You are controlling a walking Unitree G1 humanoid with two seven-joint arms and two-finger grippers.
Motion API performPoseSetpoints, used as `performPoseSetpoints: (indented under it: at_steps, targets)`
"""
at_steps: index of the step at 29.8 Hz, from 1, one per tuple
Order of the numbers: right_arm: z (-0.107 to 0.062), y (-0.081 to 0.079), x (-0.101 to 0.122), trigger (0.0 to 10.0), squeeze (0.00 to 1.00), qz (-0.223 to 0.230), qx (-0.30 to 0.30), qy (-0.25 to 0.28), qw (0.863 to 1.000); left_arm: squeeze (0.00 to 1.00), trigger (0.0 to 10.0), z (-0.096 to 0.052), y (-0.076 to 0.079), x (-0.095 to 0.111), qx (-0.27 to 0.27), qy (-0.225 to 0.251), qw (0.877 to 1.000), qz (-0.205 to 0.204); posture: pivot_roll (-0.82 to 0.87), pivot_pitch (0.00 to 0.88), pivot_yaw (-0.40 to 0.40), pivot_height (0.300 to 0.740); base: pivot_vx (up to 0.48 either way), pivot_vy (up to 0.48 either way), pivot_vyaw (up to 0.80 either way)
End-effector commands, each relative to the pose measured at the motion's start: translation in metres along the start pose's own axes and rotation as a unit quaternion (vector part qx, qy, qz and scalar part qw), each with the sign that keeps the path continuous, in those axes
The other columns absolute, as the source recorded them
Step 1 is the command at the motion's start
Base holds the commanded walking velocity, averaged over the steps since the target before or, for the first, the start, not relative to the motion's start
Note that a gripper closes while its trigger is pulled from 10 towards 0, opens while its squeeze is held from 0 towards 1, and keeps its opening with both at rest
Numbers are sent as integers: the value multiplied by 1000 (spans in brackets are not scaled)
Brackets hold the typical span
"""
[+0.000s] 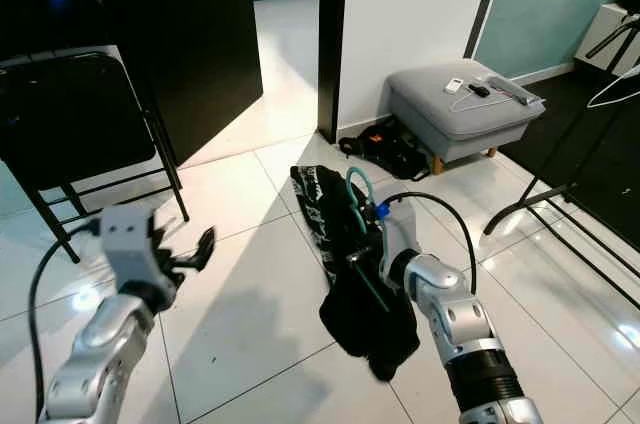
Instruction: Hang hanger
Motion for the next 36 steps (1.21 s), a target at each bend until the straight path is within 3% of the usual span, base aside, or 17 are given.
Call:
performPoseSetpoints:
  at_steps: [1,6,8,11,12,18,25,29,36]
  targets:
    - [0,2,10,10000,0,-1,4,24,1000,0,10000,-1,0,-7,-10,-12,1000,4,-37,61,-72,740,0,0,0]
    - [-1,5,11,10000,0,15,8,21,1000,0,10000,11,1,0,-9,-1,1000,-14,-45,65,-68,740,0,0,0]
    - [-5,17,12,10000,0,8,-11,21,1000,0,10000,19,8,6,-23,8,999,-44,-51,64,-63,740,0,0,0]
    - [-6,20,12,10000,0,6,-16,18,1000,0,10000,20,9,8,-24,11,998,-54,-51,64,-63,740,0,0,0]
    - [-6,24,10,10000,0,10,-21,10,1000,0,10000,24,11,10,-28,10,997,-74,-52,67,-63,740,0,0,-569]
    - [-5,22,8,10000,0,45,-12,17,999,0,10000,29,13,6,-40,-4,994,-98,-57,67,-55,740,0,0,-719]
    - [-3,26,8,10000,0,53,-38,20,998,0,10000,35,9,-2,-43,-20,993,-106,-61,66,-52,740,0,0,-800]
    - [-4,38,11,10000,0,66,-89,35,993,0,10000,38,10,-3,-53,-20,991,-119,-68,63,-46,740,0,0,-800]
    - [-5,46,12,10000,0,78,-122,43,989,0,10000,41,11,-2,-62,-22,990,-125,-73,63,-38,740,0,0,-800]
Point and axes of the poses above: a point about 5 cm out from each wrist's last joint towards the gripper, its own z axis pointing out of the wrist towards the gripper, its own x axis along the axis of the wrist's last joint, y = z × x, the point moved 2 cm from there along z, pointing out of the wrist towards the gripper, and after that the axes turned 13 degrees about z, right-handed, at the moved point
